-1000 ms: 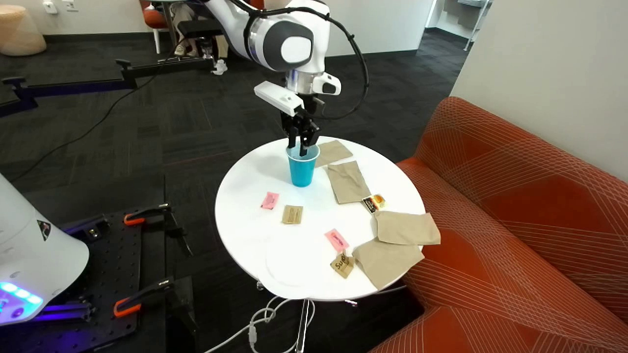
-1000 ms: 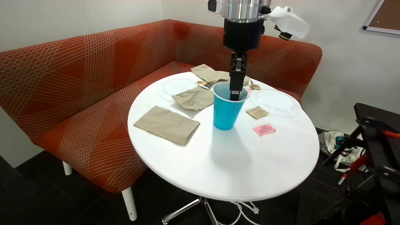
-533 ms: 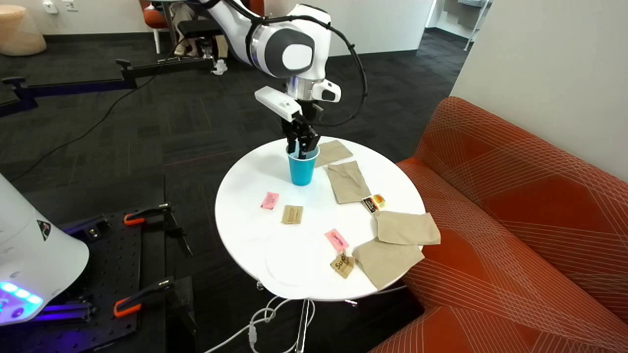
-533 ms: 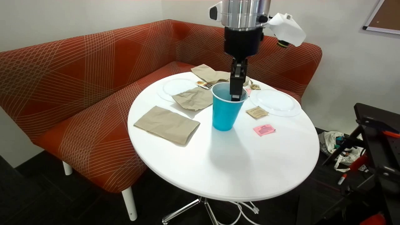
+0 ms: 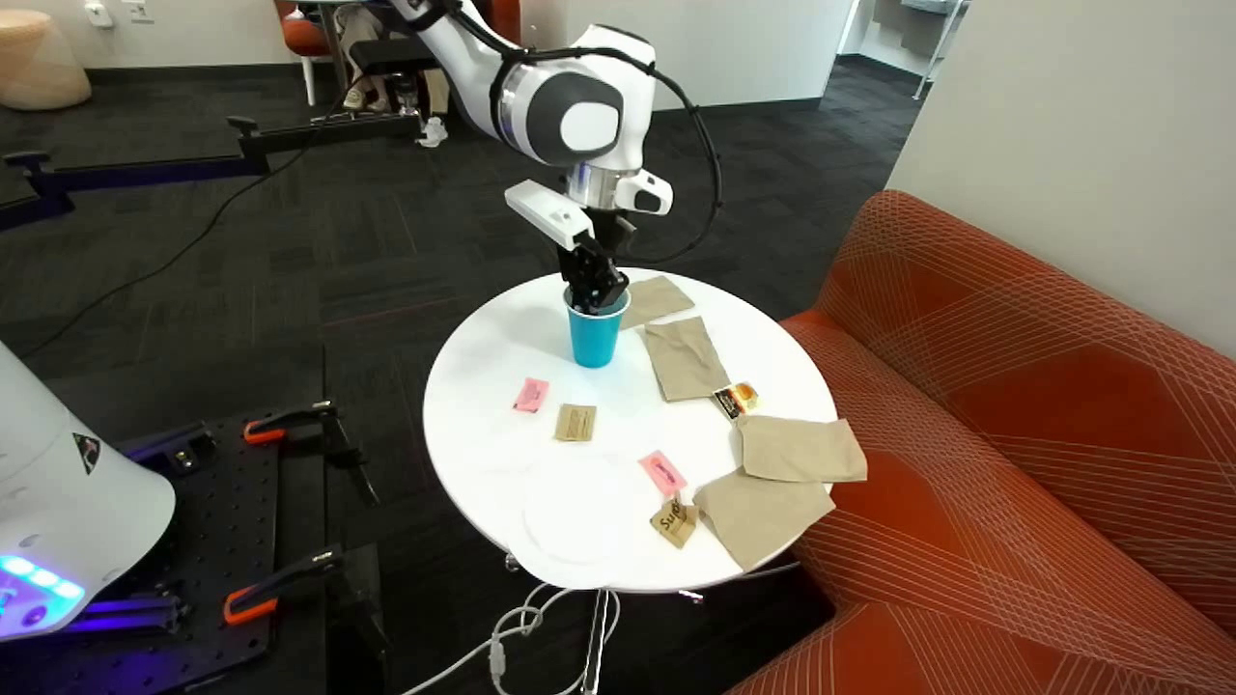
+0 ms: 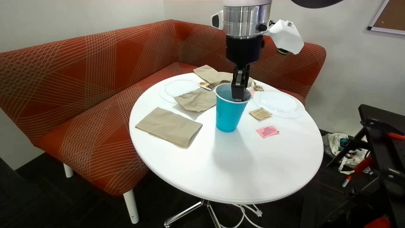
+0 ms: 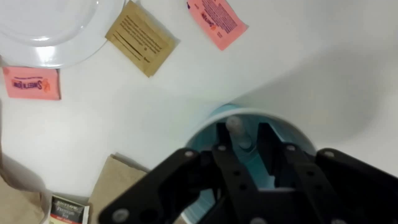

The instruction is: Remove the marker from the cup and place it on the table

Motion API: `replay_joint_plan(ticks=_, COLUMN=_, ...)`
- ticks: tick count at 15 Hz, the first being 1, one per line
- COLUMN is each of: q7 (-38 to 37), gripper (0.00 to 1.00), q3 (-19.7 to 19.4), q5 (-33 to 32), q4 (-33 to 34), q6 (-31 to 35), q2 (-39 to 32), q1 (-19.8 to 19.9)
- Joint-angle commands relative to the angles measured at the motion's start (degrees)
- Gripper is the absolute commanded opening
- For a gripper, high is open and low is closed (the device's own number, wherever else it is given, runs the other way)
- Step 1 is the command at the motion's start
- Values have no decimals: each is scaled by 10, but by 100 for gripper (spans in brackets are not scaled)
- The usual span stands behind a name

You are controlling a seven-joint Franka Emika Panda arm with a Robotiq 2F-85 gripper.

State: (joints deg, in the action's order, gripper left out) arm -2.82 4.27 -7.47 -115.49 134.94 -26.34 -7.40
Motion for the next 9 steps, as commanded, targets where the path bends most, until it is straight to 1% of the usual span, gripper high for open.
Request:
replay_joint_plan(ticks=1, q7=-16, gripper=1, q3=-8, q5=3, q4=24, q6=-22, q2=-11, q1=-7)
replay_joint_plan(ticks=2, q7=-17, gripper=0, q3=-9, q5=2, q4=26, q6=-24, q2=-11, q1=-7)
replay_joint_plan(ticks=4, q7=-20, gripper=3, q3=-10, q5=1, q4=27, q6=-30, q2=-6, q1=-9)
replay_joint_plan(ticks=6, q7=-34, gripper=3, q3=-13, q5=-4, q4=24, q6=-43, q2=8, q1=-13)
replay_joint_plan(ticks=9, q7=-43, gripper=3, q3=-9, q5=-3, q4=32, q6=-85, q2=25, q1=-17)
